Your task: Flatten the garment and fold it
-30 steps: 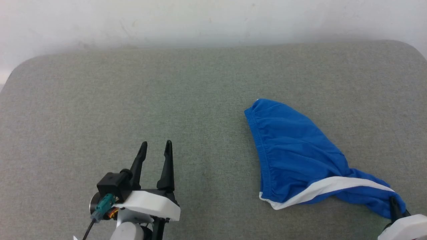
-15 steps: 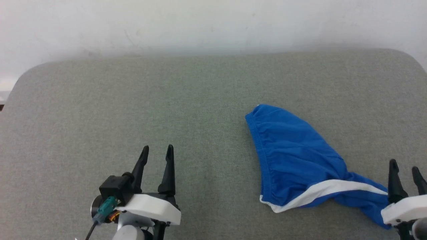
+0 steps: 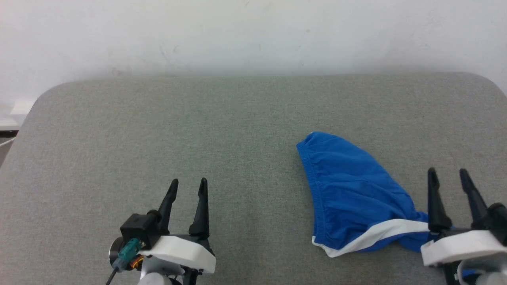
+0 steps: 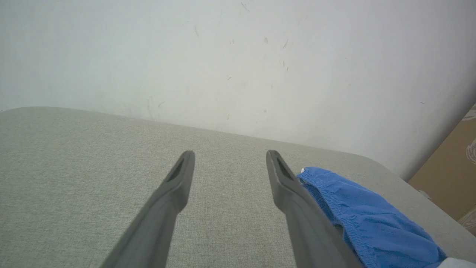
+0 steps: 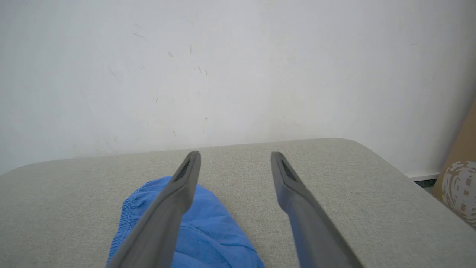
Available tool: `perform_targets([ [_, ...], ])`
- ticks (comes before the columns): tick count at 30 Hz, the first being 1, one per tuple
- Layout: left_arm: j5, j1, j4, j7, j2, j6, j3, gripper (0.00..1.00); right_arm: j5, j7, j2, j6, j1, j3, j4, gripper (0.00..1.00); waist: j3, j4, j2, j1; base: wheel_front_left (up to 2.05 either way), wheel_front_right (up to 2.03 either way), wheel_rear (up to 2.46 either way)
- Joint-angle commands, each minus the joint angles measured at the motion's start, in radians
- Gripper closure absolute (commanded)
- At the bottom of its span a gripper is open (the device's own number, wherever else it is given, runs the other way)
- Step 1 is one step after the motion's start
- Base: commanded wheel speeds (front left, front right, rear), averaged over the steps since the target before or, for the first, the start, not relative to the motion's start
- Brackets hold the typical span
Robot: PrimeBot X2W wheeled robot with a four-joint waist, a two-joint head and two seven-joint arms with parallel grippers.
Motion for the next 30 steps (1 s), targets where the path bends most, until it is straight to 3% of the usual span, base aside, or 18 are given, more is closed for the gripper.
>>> perform_targets([
  [1,0.009,0.008,0.001,-0.005,0.000,0.003,-0.002,0.00,-0.010,-0.008,0.007,-0.002,0.031,0.013,-0.017,0.00,-0.005,-0.003,-0.0001,0.0001,0.00,0.00,0.00],
  [8,0.032,-0.015,0.032,-0.005,0.000,-0.005,-0.063,0.00,-0.013,0.013,0.018,-0.002,0.115,0.053,-0.074,0.00,-0.002,-0.016,-0.0001,0.0001,0.00,0.00,0.00],
  [15,0.049,-0.151,0.168,0.005,0.000,-0.037,-0.316,0.00,0.004,0.030,0.020,-0.002,0.126,0.065,-0.111,0.00,0.040,-0.046,-0.0001,0.0001,0.00,0.00,0.00],
  [22,0.014,-0.345,0.295,0.045,0.000,-0.031,-0.543,0.00,-0.001,0.027,0.020,-0.002,0.095,0.087,-0.135,0.00,0.092,-0.098,-0.0001,0.0001,0.00,0.00,0.00],
  [30,-0.027,-0.517,0.496,0.185,-0.001,-0.036,-0.732,0.00,0.007,0.025,0.020,-0.002,0.068,0.098,-0.151,0.00,0.160,-0.138,-0.0001,0.0001,0.00,0.00,0.00],
])
